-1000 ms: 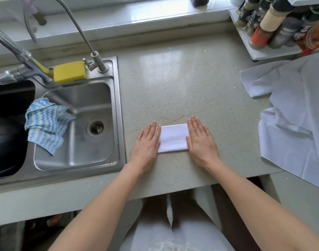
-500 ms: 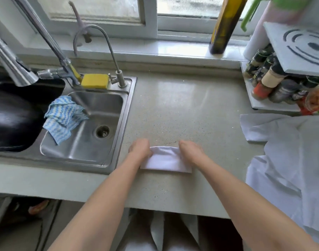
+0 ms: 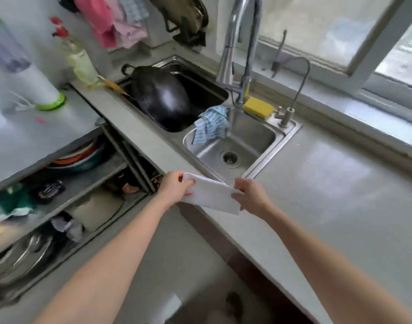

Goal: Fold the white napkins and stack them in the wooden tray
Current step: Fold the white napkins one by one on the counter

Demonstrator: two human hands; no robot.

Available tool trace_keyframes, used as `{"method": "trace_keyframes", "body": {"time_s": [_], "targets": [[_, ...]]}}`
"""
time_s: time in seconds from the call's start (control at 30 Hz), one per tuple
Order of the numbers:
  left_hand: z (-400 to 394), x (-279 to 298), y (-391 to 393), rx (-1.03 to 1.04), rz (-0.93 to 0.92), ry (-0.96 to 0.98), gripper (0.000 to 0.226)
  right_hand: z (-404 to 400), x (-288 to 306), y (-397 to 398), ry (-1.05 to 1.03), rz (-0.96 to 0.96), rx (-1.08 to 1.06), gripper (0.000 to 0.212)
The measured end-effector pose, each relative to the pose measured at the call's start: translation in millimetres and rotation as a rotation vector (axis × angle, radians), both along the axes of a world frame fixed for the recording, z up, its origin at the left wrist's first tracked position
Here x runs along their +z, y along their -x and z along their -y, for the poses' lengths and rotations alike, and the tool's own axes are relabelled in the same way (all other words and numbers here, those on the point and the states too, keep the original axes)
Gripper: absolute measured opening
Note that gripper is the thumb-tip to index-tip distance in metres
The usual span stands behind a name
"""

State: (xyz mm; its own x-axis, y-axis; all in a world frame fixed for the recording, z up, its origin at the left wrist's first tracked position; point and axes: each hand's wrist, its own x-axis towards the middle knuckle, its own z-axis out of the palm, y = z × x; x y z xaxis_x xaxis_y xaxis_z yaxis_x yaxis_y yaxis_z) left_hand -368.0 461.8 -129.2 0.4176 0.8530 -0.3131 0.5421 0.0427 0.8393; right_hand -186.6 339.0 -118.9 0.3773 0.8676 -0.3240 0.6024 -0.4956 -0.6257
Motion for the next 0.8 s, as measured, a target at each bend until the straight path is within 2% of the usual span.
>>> {"method": "trace_keyframes", "body": {"time_s": [0.07,0.17,0.27,0.33,0.43,0.57,0.7,0.73,0.8], "targets": [[-14,5,64,0.123,-0.021,-0.076,0.026,-35,7,48,-0.047,-0.071,0.051,0.033],[-28,13,172,0.327,-0.043,-0.205,0.042,-88,6,142,-0.075,-0.212,0.082,0.013],[-37,19,290,0.449,-0.137,-0.290,0.041,-134,4,254,-0.052,-0.306,0.176,0.020],[-43,21,370,0.560,-0.133,-0.298,0.039,-161,6,332,-0.052,-0.322,0.278,0.010],[-51,24,476,0.721,-0.111,-0.232,0.014,-193,9,438,-0.090,-0.386,0.313,0.009],[-67,23,586,0.852,-0.124,-0.206,0.029,-227,13,548,-0.125,-0.417,0.382,0.024],[-91,20,663,0.986,-0.095,-0.201,0.021,-280,8,632,-0.153,-0.376,0.481,0.011],[-100,19,680,1.029,-0.068,-0.204,0.026,-296,6,651,-0.156,-0.354,0.512,0.005],[-120,18,713,1.100,-0.050,-0.215,0.038,-330,2,690,-0.180,-0.313,0.582,0.010]]}}
